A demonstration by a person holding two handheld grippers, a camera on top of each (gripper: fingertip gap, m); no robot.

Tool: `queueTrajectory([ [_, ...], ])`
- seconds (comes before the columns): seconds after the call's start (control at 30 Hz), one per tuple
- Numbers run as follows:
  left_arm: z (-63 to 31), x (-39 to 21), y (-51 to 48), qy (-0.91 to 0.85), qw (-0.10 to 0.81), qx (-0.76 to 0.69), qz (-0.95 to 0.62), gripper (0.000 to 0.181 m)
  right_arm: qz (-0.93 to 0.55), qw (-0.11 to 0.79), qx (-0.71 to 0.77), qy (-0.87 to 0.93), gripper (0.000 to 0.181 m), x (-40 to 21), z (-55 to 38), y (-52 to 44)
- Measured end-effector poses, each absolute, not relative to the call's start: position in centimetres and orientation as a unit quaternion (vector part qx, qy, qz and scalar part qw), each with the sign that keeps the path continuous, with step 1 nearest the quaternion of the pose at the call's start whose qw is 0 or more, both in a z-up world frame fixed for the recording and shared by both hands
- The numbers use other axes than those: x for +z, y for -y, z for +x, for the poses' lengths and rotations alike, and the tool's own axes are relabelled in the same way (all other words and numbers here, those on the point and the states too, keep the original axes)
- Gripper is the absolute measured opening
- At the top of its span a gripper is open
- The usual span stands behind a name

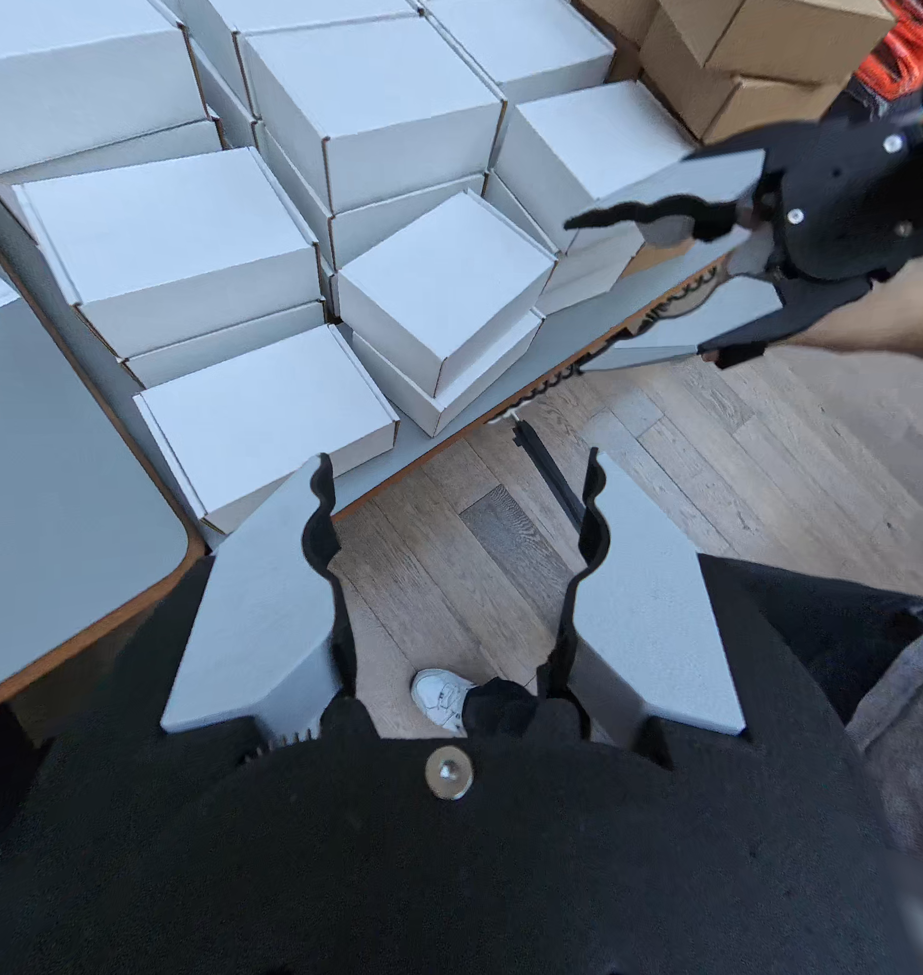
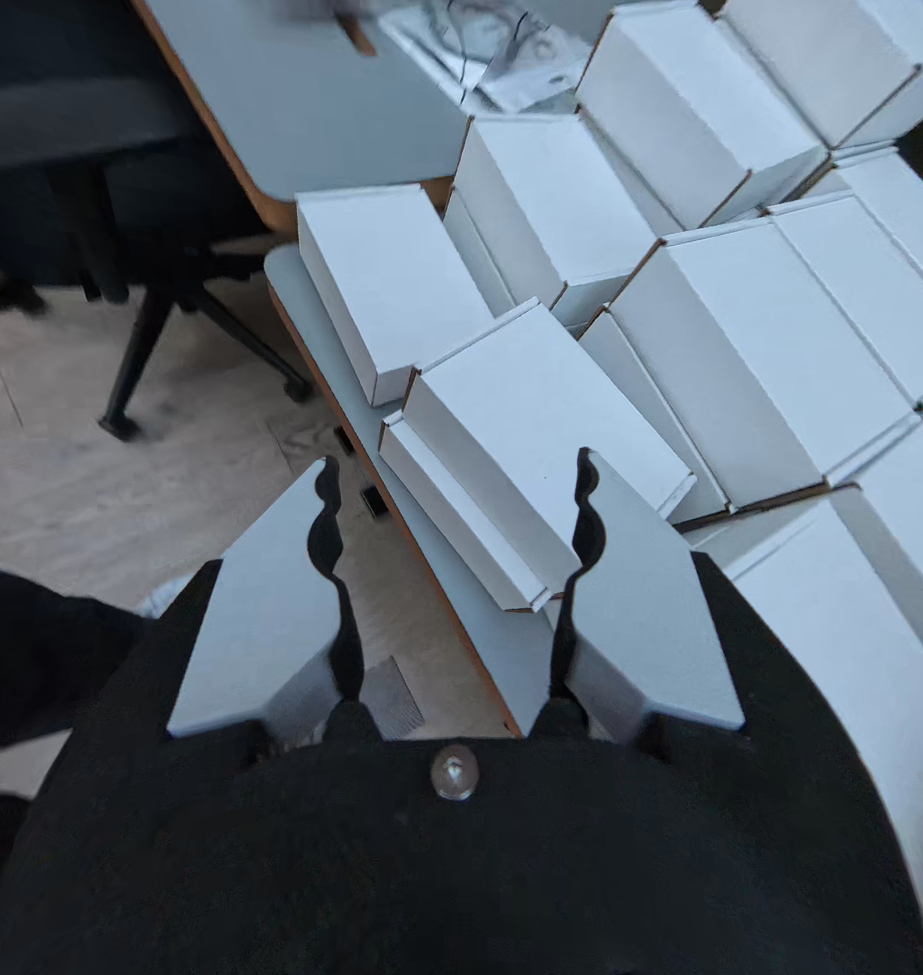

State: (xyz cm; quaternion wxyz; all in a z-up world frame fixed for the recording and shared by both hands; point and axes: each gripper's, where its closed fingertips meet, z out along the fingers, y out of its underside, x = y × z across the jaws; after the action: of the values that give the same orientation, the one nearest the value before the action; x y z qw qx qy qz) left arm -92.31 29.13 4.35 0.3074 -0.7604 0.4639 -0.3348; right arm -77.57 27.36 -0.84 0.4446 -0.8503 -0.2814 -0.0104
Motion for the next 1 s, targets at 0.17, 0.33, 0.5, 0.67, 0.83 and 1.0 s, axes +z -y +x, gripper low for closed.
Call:
queueTrajectory([
  [0.17,-91.6,-2.2,-34.4,-0.641,0.225,-0.256,-0.687,0.126,-0.851,0.312,-0.006,0.421,0.109,-3.1,-77.2,-31.0],
  [0.33,-89.9,-7.3,-40.1,-0.776,0.16,-0.178,-0.583,0.143,-0.846,0.187,0.011,0.499,0.134,-4.3,-75.5,-34.9],
  [0.5,-88.8,-11.5,-43.5,-0.843,0.152,-0.121,-0.502,0.14,-0.825,0.123,0.008,0.551,0.132,-7.0,-74.7,-36.2],
  [0.67,-88.5,-14.9,-43.6,-0.889,0.125,-0.062,-0.436,0.145,-0.805,0.063,-0.016,0.589,0.141,-9.5,-73.3,-35.7],
  [0.83,-89.5,-17.4,-43.7,-0.891,0.093,-0.019,-0.444,0.142,-0.827,0.036,-0.014,0.561,0.124,-10.2,-73.3,-34.9],
  [1.0,-90.3,-16.8,-43.3,-0.852,0.086,-0.039,-0.514,0.141,-0.841,0.085,-0.029,0.534,0.124,-8.1,-75.2,-34.6],
])
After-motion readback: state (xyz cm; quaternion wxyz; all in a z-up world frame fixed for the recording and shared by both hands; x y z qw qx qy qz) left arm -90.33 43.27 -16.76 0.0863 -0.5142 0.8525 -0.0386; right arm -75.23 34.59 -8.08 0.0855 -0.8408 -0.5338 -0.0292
